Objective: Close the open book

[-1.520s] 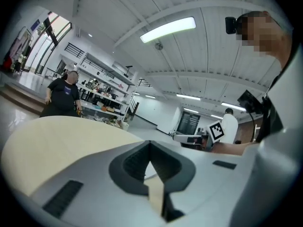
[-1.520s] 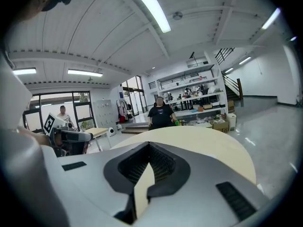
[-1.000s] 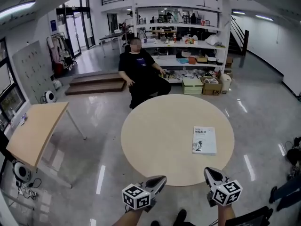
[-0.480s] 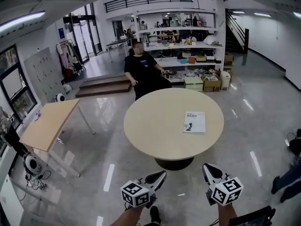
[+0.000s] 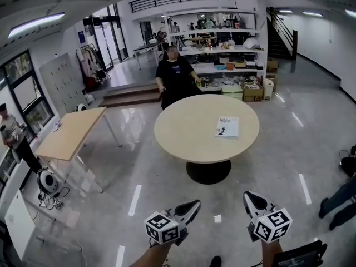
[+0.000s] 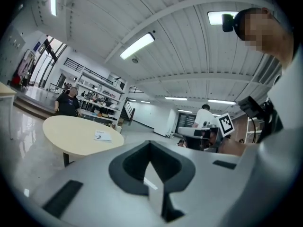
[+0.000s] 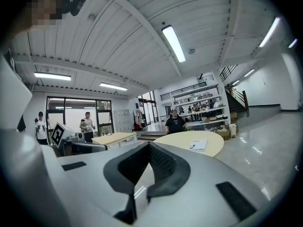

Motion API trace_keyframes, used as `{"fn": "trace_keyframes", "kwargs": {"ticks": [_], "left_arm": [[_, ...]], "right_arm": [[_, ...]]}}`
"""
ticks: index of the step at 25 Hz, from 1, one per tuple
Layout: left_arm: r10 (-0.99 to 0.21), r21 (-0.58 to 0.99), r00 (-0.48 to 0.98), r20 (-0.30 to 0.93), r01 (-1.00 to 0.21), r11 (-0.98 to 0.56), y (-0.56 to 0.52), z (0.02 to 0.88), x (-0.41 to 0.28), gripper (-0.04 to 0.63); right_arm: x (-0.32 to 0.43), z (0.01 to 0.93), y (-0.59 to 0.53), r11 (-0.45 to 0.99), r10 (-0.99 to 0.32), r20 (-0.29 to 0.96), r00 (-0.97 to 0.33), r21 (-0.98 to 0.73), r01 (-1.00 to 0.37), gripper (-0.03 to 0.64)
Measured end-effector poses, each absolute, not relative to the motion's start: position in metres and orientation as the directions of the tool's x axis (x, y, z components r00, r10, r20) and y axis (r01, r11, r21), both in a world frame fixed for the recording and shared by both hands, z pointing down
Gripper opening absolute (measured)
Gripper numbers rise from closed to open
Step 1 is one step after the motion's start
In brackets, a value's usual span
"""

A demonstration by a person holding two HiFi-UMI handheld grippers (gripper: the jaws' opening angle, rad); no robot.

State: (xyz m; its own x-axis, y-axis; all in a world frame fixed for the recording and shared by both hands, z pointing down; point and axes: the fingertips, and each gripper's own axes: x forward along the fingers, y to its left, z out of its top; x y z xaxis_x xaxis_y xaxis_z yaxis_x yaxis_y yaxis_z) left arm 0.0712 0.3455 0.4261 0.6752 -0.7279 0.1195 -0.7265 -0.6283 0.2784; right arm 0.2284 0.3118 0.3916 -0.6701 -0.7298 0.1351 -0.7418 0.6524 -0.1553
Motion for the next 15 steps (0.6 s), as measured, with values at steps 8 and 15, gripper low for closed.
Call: {"fn": "trace_keyframes", "kwargs": {"ticks": [8, 15], "left_arm": [[-0.718, 0.255, 0.689, 0.098, -0.715, -0.651, 0.465, 0.427, 0.049, -0.009], [-0.702, 0.265, 0.708, 0.073, -0.693, -0.671, 0.583, 0.413, 0.028, -0.009]], "right_arm": [[0.212, 0.398, 0.434, 0.607, -0.77, 0.103, -0.63, -0.188, -0.772, -0.002], [0.192, 0.404, 0.57, 0.576, -0.784, 0.133, -0.606, -0.208, -0.791, -0.002]]}}
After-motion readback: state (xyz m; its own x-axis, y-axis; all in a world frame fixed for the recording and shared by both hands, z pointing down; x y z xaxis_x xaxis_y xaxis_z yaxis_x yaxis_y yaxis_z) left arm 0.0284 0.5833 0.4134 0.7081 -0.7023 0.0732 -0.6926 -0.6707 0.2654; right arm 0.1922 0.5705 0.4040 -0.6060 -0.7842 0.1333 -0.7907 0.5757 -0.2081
